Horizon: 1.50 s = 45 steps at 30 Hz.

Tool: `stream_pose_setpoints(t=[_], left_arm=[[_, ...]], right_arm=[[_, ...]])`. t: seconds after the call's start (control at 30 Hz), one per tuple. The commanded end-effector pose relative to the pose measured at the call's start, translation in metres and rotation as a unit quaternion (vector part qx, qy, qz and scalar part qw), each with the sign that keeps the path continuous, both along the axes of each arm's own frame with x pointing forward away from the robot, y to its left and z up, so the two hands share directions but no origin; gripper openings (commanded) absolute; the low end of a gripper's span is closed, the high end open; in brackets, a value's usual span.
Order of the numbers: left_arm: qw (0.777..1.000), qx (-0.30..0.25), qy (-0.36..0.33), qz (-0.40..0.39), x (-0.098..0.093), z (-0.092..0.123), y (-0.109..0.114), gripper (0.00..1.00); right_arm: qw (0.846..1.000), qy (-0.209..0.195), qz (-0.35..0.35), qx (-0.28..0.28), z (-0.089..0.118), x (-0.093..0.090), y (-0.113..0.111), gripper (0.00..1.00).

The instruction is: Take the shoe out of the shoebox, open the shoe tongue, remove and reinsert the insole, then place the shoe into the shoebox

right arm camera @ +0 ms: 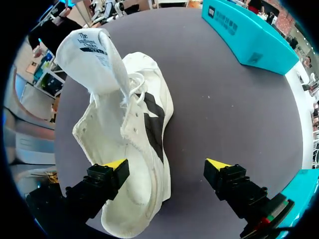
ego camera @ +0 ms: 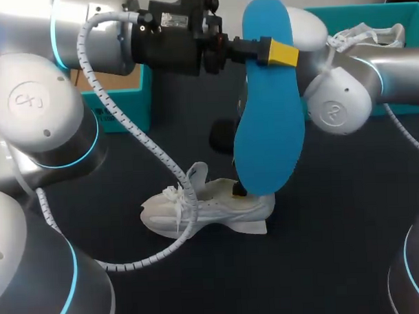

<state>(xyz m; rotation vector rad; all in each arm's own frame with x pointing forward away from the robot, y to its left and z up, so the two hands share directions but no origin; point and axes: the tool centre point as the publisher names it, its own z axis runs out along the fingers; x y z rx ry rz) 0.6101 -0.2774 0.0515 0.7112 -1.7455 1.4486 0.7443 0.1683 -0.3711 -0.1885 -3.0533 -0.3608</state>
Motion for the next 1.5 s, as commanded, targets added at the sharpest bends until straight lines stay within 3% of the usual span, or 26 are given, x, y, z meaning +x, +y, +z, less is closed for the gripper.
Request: stream_pose_setpoints(t=[0.03,0.1,0.17,0.2,0.23,0.27,0.3,0.4,0.43,0.7,0.87,1.1,1.2,1.5], left_arm=[[1.000,0.000,0.000,0.001,-0.001,-0.001,-0.001,0.00],[1.000,0.000,0.000,0.001,-0.001,-0.001,-0.001,0.00],[1.000,0.000,0.000,0.001,-0.001,-0.001,-0.001,0.00],[1.000,0.000,0.000,0.001,-0.001,-0.001,-0.001,0.00],[1.000,0.000,0.000,0.001,-0.001,-0.001,-0.001,0.00],[1.000,0.000,0.000,0.001,-0.001,-0.001,-0.001,0.00],[1.000,0.000,0.000,0.001,-0.001,-0.001,-0.001,0.00],[1.000,0.000,0.000,0.001,-0.001,-0.001,-0.001,0.00],[1.000,0.000,0.000,0.001,-0.001,-0.001,-0.001,0.00],[1.000,0.000,0.000,0.001,-0.001,-0.001,-0.001,0.00],[1.000,0.000,0.000,0.001,-0.001,-0.001,-0.001,0.00],[1.000,0.000,0.000,0.001,-0.001,-0.001,-0.001,0.00],[1.000,0.000,0.000,0.001,-0.001,-0.001,-0.001,0.00],[1.000,0.000,0.000,0.001,-0.001,-0.001,-0.001,0.00]], right_arm=[[1.000,0.005,0.000,0.001,-0.015,0.002,0.016,1.00],[1.000,0.007,0.000,0.001,-0.016,0.001,0.018,0.97],[1.000,0.009,0.000,0.001,-0.017,0.001,0.020,0.79],[1.000,0.009,0.000,0.001,-0.017,0.001,0.020,0.75],[1.000,0.010,0.000,0.000,-0.017,0.001,0.022,0.57],[1.000,0.012,0.001,-0.003,-0.017,0.001,0.023,0.46],[1.000,0.014,0.002,-0.005,-0.017,0.001,0.024,0.45],[1.000,0.017,0.002,-0.006,-0.018,0.001,0.025,0.19],[1.000,0.018,0.002,-0.009,-0.018,0.001,0.025,0.02],[0.999,0.025,-0.013,-0.021,-0.008,-0.008,0.028,0.00],[0.993,0.054,-0.101,-0.018,0.002,-0.026,0.026,0.00],[0.958,0.119,-0.260,-0.013,0.019,-0.047,0.025,0.00],[0.934,0.141,-0.329,0.009,0.021,-0.062,0.020,0.00],[0.935,0.128,-0.331,-0.002,0.025,-0.065,0.019,0.00]])
